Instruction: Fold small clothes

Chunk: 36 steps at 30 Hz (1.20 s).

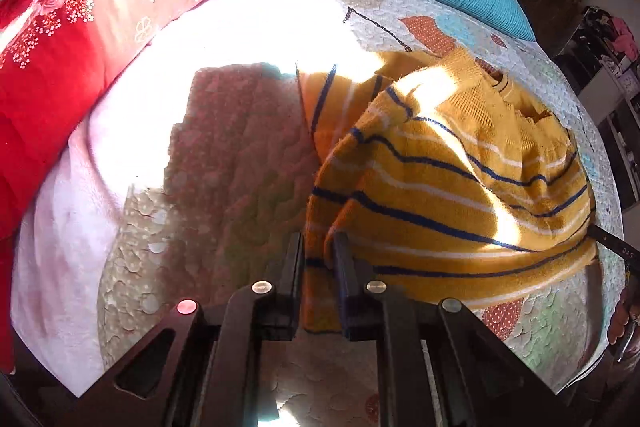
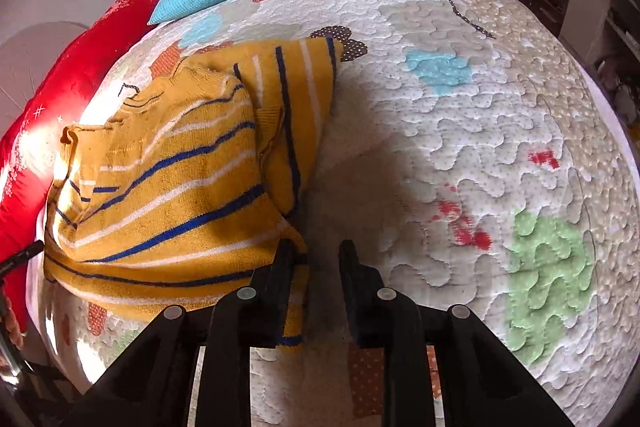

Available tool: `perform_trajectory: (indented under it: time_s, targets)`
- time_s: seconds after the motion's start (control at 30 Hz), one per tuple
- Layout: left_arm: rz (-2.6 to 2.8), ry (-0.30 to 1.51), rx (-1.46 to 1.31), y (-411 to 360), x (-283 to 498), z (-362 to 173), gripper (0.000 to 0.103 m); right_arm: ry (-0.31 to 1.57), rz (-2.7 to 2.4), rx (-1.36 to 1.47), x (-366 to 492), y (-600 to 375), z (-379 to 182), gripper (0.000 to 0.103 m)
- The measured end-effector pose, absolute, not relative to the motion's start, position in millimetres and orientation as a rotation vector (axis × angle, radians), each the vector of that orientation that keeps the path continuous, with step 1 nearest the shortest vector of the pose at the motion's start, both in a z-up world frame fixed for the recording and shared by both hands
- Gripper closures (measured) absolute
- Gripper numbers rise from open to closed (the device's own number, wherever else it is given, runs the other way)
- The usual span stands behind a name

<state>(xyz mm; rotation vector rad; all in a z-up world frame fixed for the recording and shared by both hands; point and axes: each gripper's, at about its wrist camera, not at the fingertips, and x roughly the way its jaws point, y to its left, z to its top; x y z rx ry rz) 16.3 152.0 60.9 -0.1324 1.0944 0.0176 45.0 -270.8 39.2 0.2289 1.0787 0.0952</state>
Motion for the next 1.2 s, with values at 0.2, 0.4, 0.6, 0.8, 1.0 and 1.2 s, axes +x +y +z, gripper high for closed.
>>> perform_trajectory:
  time_s: [0.2,0.4,0.6,0.8,1.0,1.2]
  targets:
    - [0.034,0.972,-0.239,162,-21,74,0.053,0.824,0.066,0.062,5,-239,102,0.06]
    - [0.072,0.76,-0.256,126,-43,53,0.027,0.744,0.22,-0.041,7,-157,138,0.029]
    - [0.046,0.725,-0.283,117,-52,11,0.027,0.84,0.34,-0.122,40,-65,119,0.072]
    - [-0.04,0.671,-0.505,154,-59,1,0.023,0.895,0.354,-0.158,102,7,88,0.072]
    - [-0.072,0.654,-0.476,147,-65,3,0.02,0.959,0.349,-0.242,161,62,70,0.072]
    - [-0.057,0.683,-0.471,144,-63,3,0.02,1.008,0.37,-0.349,198,125,51,0.07]
